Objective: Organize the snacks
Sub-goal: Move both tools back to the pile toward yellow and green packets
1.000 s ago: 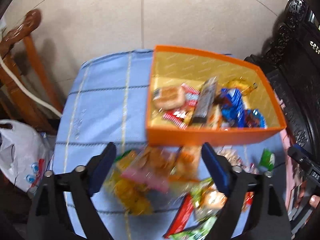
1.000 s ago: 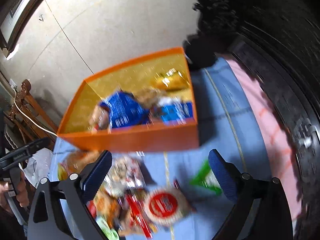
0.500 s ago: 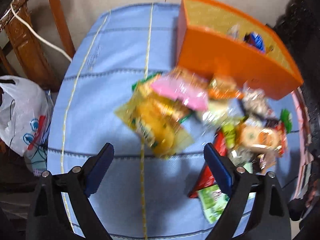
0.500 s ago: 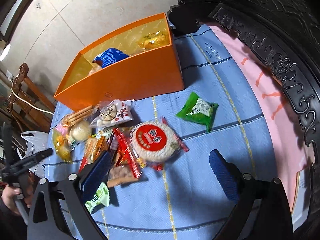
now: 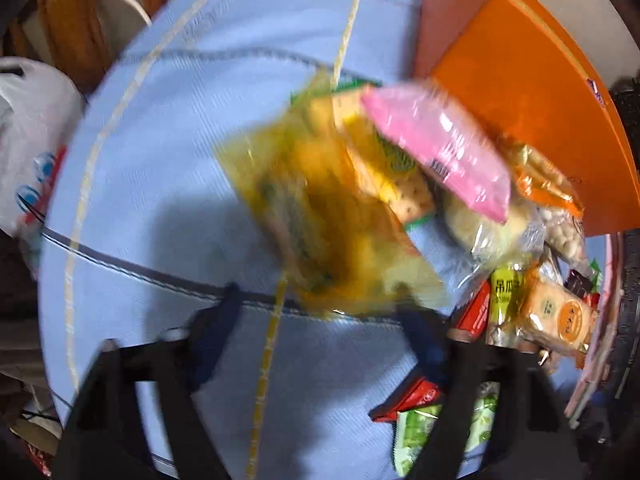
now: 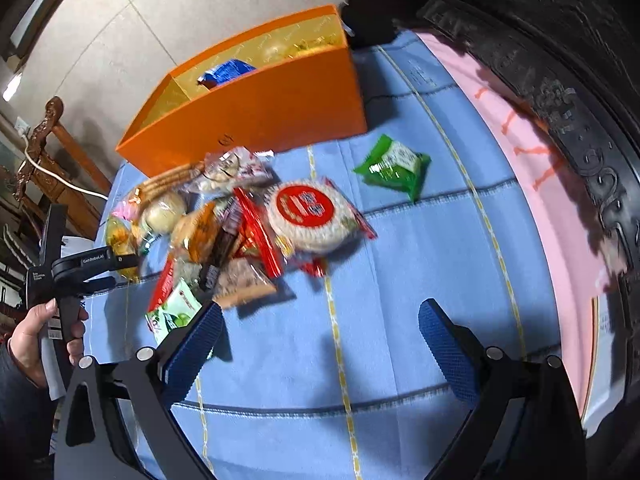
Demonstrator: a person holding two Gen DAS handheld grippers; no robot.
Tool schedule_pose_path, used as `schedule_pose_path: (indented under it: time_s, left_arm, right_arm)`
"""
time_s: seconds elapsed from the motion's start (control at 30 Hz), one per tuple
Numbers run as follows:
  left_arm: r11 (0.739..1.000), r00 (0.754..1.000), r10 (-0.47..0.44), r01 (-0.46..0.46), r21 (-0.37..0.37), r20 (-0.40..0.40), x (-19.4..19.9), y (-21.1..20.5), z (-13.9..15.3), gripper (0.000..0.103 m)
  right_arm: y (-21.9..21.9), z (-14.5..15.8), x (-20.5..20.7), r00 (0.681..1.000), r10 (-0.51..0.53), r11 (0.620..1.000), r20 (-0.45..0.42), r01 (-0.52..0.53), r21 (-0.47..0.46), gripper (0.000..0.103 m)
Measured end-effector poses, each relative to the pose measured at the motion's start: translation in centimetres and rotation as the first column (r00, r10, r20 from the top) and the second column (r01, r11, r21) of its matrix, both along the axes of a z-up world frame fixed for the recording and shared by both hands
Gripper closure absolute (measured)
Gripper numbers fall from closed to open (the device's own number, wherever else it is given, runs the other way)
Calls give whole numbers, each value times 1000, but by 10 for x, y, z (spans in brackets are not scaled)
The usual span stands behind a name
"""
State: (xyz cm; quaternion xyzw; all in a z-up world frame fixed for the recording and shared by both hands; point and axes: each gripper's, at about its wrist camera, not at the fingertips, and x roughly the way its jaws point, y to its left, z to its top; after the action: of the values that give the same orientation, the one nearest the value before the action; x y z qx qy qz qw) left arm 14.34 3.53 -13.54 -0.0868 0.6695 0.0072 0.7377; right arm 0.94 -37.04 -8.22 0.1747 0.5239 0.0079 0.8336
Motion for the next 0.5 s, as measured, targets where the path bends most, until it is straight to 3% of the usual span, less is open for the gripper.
schedule_pose_path:
  time_s: [0.03, 0.1, 0.37, 0.5]
  left_arm:
    - [999, 1000, -17, 17, 39, 17, -2, -2, 2, 74]
    - [995, 996, -83, 81, 63, 27, -8, -8, 4, 88]
    - [996, 996, -82, 82, 25, 19, -33, 1, 9, 92]
    - [997, 997, -74, 74, -1, 22, -37, 2, 11, 92]
  right_arm:
    - [1, -2, 0, 1000, -5, 1000, -5, 5, 2, 4]
    - [4, -7, 5, 1000, -10, 1000, -10, 10, 0, 4]
    - [35, -17, 47, 996, 88, 987, 14, -85, -136, 4]
    - [34, -17, 59, 995, 102, 989, -10, -102, -106, 4]
